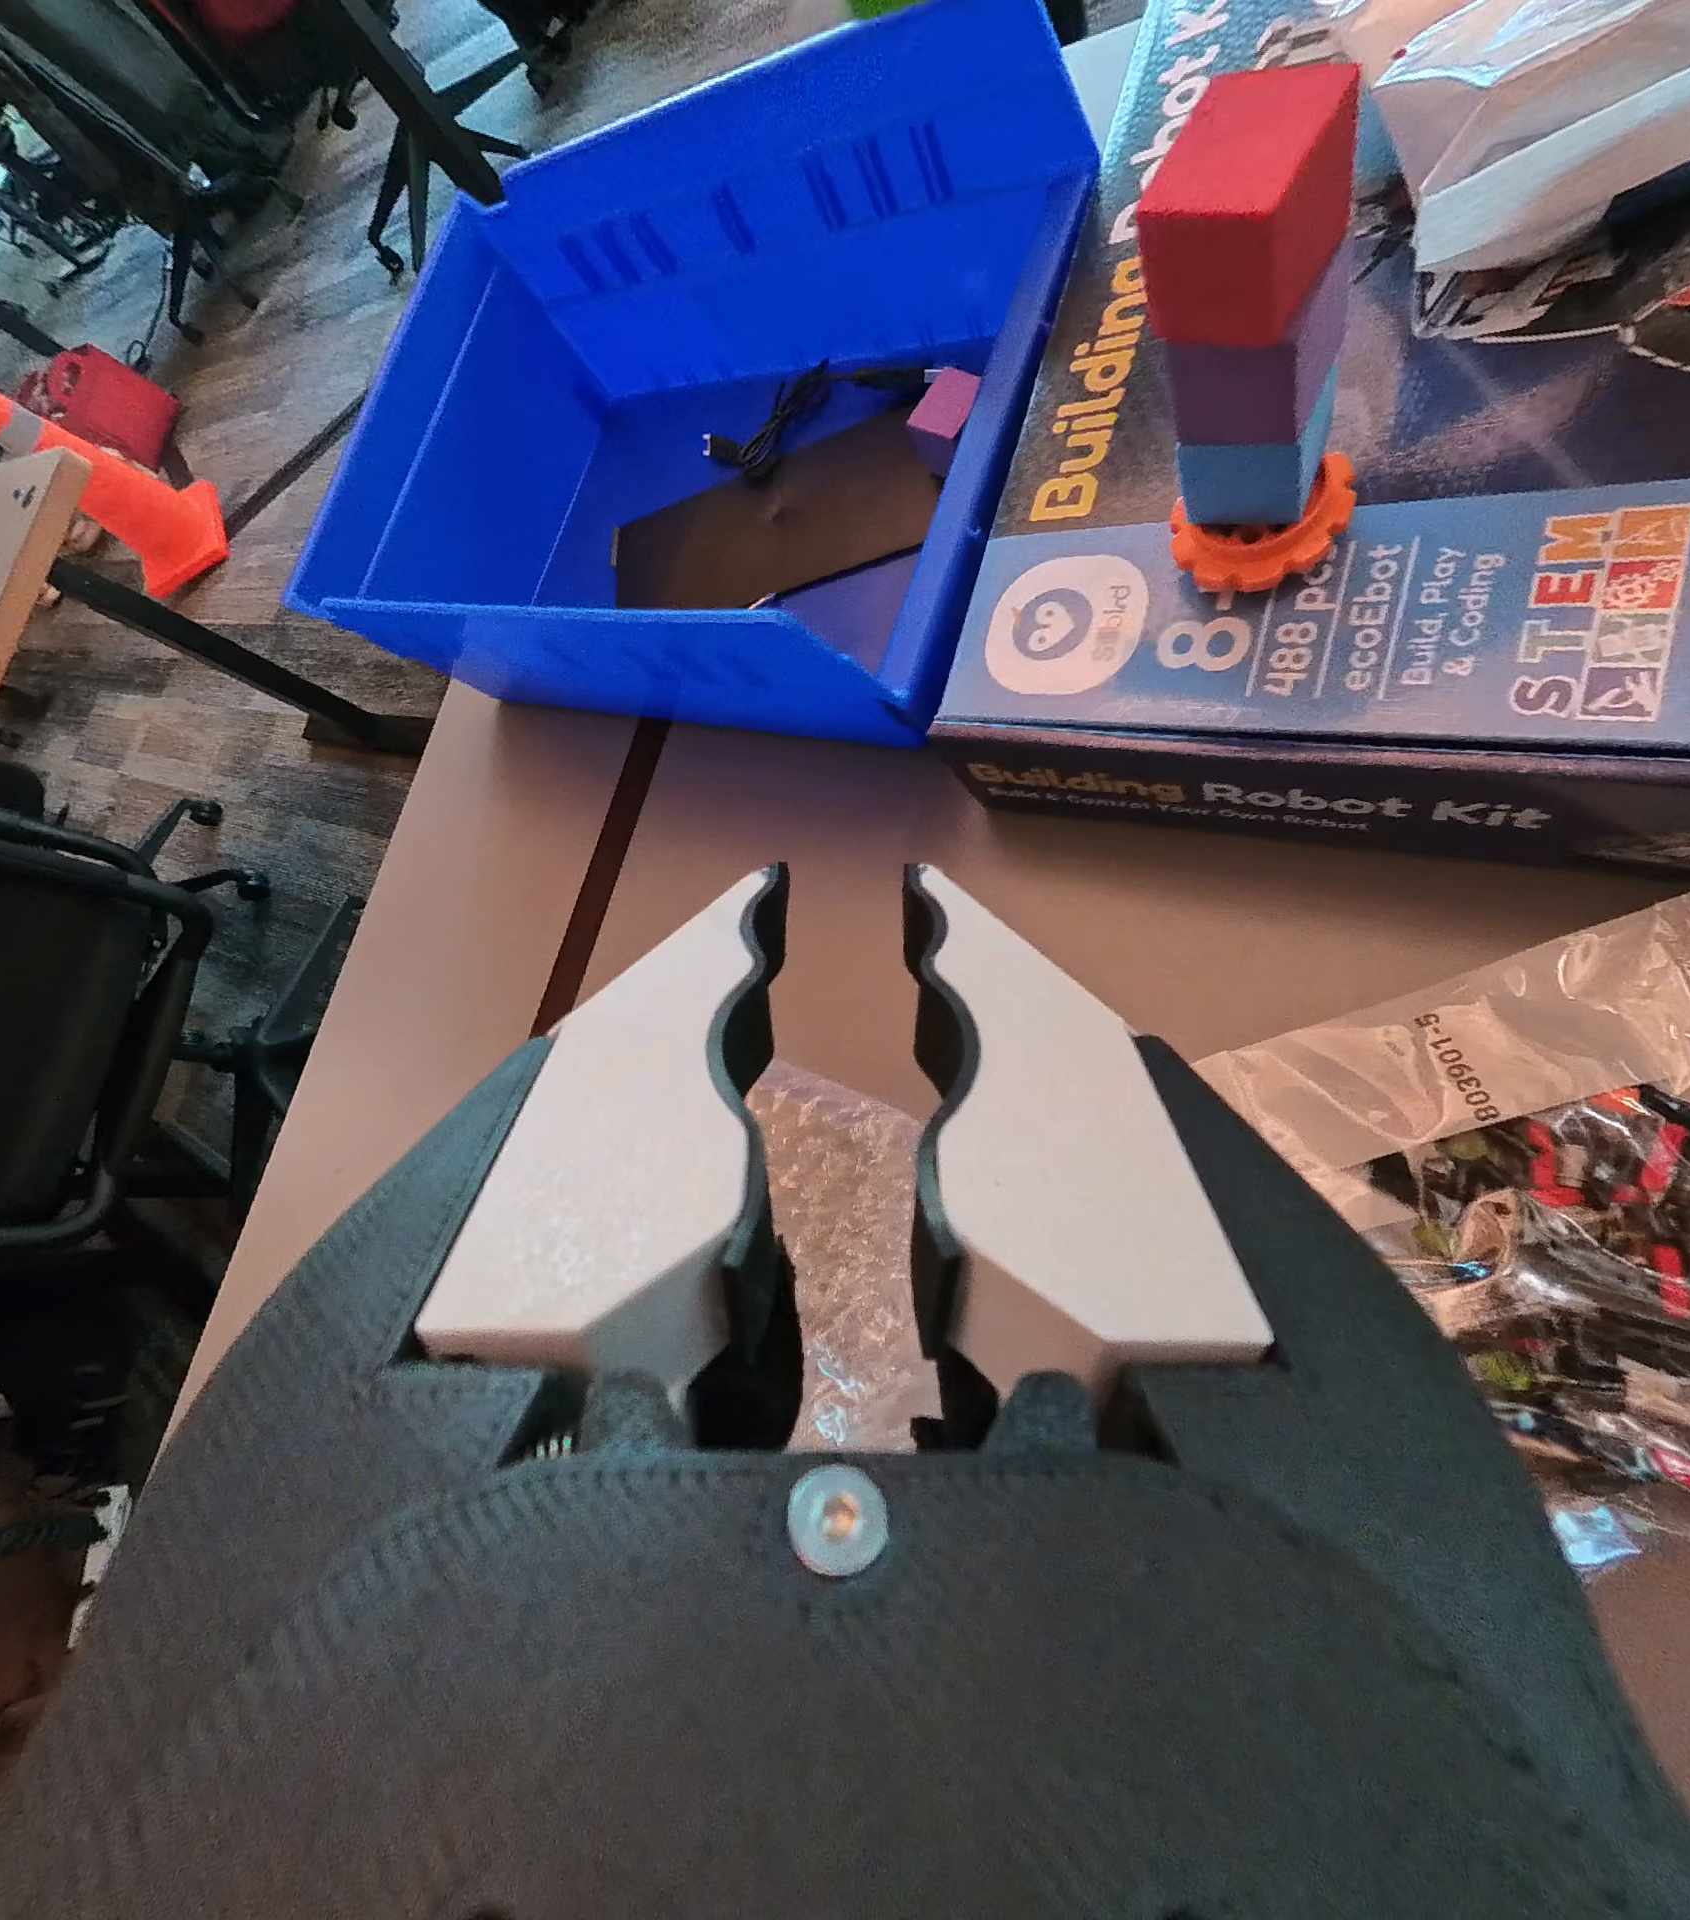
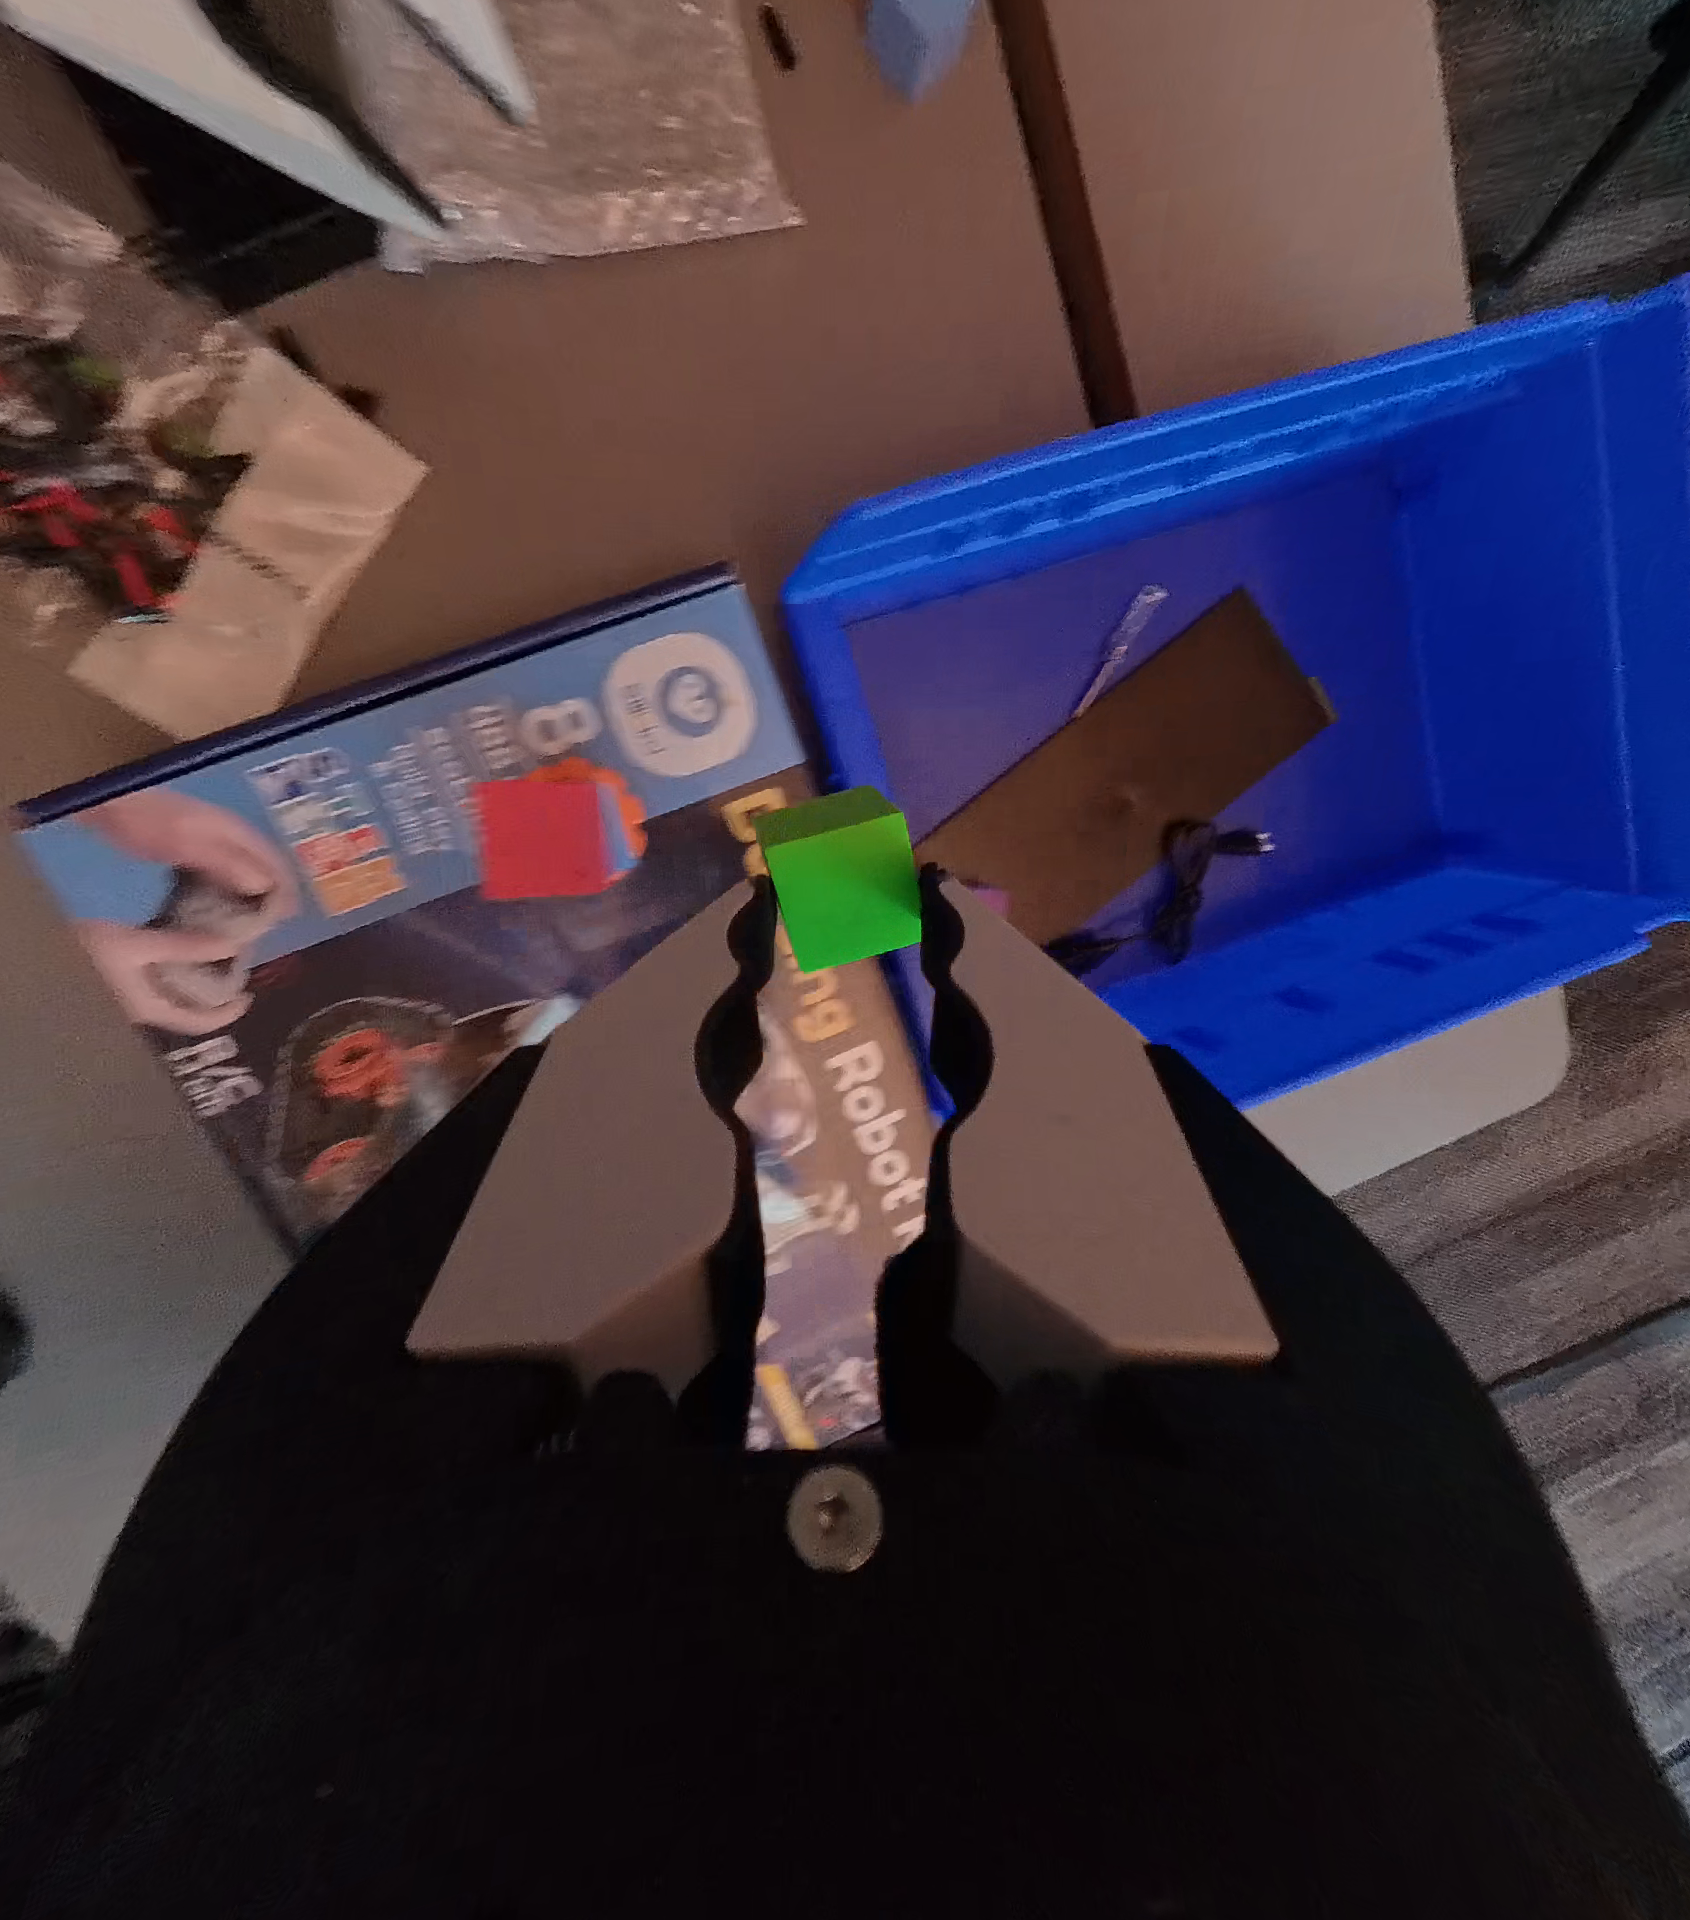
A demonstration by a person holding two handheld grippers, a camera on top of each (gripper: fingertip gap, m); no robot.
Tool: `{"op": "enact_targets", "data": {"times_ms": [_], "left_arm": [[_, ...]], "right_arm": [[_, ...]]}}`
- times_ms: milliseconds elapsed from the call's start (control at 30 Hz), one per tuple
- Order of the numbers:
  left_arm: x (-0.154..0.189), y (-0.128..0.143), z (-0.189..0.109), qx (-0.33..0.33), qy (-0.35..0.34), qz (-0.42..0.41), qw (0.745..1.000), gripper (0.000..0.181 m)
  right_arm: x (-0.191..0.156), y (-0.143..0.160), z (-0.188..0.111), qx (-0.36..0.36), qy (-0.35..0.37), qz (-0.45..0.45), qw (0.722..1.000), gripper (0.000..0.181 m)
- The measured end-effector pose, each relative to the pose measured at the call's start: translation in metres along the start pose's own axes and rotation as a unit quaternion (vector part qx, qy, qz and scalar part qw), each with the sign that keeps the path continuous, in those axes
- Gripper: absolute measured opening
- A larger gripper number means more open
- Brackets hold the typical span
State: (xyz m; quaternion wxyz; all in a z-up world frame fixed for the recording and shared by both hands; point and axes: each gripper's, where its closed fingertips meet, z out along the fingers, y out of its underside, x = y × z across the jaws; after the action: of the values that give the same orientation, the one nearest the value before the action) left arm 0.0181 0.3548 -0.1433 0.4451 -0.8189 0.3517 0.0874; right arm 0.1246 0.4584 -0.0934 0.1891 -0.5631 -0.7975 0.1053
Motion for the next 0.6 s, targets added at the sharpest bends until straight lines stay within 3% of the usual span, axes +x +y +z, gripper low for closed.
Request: {"op": "enact_targets", "data": {"times_ms": [200, 600], "left_arm": [[0.008, -0.006, -0.001, 0.002, 0.005, 0.010, 1.000, 0.020], [0.007, -0.007, -0.004, 0.005, 0.006, 0.011, 1.000, 0.021]], "right_arm": [[-0.054, -0.003, -0.010, -0.007, -0.027, -0.004, 1.000, 0.027], [-0.062, -0.003, 0.006, -0.060, -0.048, 0.011, 0.997, 0.027]]}}
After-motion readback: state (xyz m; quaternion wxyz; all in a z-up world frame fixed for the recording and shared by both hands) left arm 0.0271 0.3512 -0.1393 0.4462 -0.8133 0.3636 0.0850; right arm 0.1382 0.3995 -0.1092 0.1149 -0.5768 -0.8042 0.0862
